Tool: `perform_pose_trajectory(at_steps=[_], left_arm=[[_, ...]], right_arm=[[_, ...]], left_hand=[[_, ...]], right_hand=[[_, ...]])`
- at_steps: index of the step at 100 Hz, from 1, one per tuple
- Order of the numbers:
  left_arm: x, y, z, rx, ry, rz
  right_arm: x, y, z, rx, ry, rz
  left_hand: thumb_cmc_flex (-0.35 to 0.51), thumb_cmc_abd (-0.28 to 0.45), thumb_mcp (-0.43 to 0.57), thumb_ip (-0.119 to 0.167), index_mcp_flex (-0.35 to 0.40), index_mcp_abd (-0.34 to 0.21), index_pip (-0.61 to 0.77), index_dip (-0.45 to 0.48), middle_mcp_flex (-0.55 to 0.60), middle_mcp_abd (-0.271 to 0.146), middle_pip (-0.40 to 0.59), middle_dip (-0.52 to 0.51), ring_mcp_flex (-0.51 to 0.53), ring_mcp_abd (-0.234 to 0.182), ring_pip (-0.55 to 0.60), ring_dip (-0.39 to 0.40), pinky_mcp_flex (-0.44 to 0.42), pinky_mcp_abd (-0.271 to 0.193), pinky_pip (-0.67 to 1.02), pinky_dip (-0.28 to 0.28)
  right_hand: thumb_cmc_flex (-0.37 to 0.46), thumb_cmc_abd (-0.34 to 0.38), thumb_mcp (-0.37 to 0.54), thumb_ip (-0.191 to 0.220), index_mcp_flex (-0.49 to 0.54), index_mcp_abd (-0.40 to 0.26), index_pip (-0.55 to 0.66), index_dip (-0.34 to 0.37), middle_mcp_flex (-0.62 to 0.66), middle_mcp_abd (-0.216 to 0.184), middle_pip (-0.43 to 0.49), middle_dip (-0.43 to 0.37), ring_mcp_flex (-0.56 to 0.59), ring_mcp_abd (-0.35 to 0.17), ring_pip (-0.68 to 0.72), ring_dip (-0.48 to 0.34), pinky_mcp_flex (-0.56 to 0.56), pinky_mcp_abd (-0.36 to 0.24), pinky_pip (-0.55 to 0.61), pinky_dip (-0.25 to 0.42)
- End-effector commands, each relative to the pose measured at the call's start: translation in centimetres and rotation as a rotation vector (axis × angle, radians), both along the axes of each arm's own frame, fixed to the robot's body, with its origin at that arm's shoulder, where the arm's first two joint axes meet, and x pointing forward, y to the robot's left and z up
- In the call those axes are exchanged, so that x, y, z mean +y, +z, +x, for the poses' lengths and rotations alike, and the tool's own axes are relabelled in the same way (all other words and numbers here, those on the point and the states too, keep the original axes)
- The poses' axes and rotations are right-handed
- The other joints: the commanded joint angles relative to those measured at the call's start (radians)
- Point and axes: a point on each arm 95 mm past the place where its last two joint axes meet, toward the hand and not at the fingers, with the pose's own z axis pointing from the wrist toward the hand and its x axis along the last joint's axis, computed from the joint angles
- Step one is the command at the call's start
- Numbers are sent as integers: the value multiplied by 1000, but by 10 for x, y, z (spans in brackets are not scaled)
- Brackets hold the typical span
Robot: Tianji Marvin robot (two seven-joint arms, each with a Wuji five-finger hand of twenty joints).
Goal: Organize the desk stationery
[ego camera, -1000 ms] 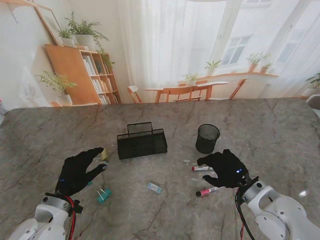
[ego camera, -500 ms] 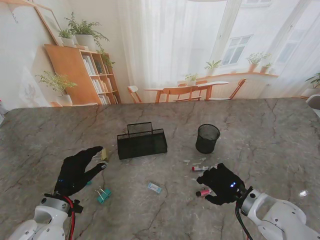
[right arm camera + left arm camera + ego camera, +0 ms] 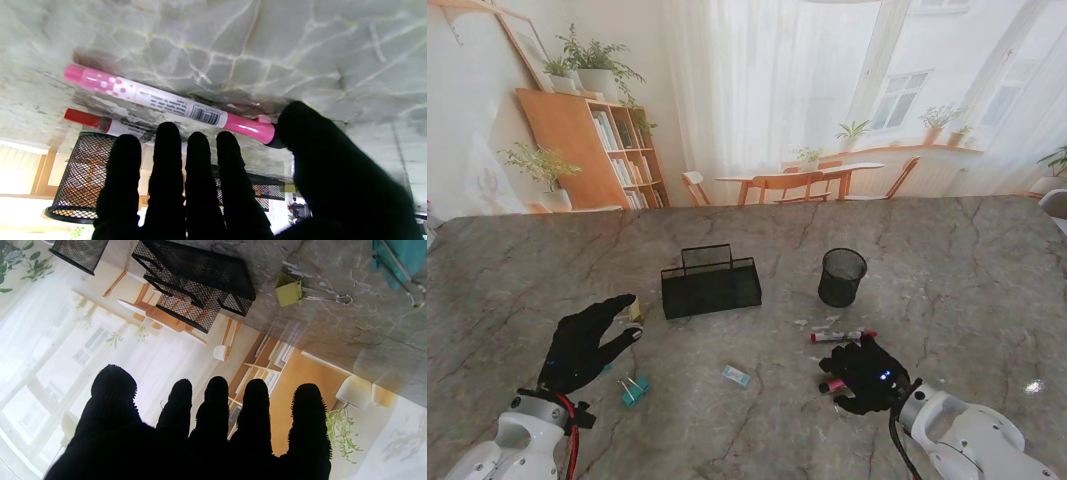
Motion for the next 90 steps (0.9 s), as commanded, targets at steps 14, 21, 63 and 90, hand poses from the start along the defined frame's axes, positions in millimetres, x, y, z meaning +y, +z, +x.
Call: perform_pose_trajectory(at_steps=[14,21,63,90], left_arm=[[-4,2,-9,-31,-8,0],[-2,1,-8,-27,-2,4],[-2,-2,-5,-10,4,1],[-3,-3,-6,-11,2,6]], right_arm=[[-9,-17,-5,67,-24,-21],[-11,-20,-3,88,-18,-26],[-18,-37,5,170,-16,-18],[-18,-38,10,209,7,-6]], left_hand=[[11,29,-9,23,24,-8,14,6,13,-14,5,6,16,-14,14,11,-2,-6,11,31],[11,27,-9,23,23,-8,13,6,11,-13,4,6,12,-12,13,11,-6,-7,11,31],[15,29,-8,23,23,-7,14,6,11,-14,4,7,13,-12,14,13,-8,-8,14,31],[16,28,-9,23,25,-6,14,7,11,-15,4,7,16,-11,16,15,-7,-8,17,31]], right_hand=[[29,-28,-13,0,9,9,11,39,15,8,25,4,5,9,24,-1,5,20,40,8],[29,-28,-10,0,16,9,16,43,21,7,27,2,11,6,28,-1,13,19,41,9],[103,-92,142,-15,166,-106,164,-6,220,-73,24,-47,159,-50,45,-4,135,6,40,8],[79,-126,168,-31,164,-142,251,-63,249,-98,6,-33,182,-68,40,3,153,-2,36,4]])
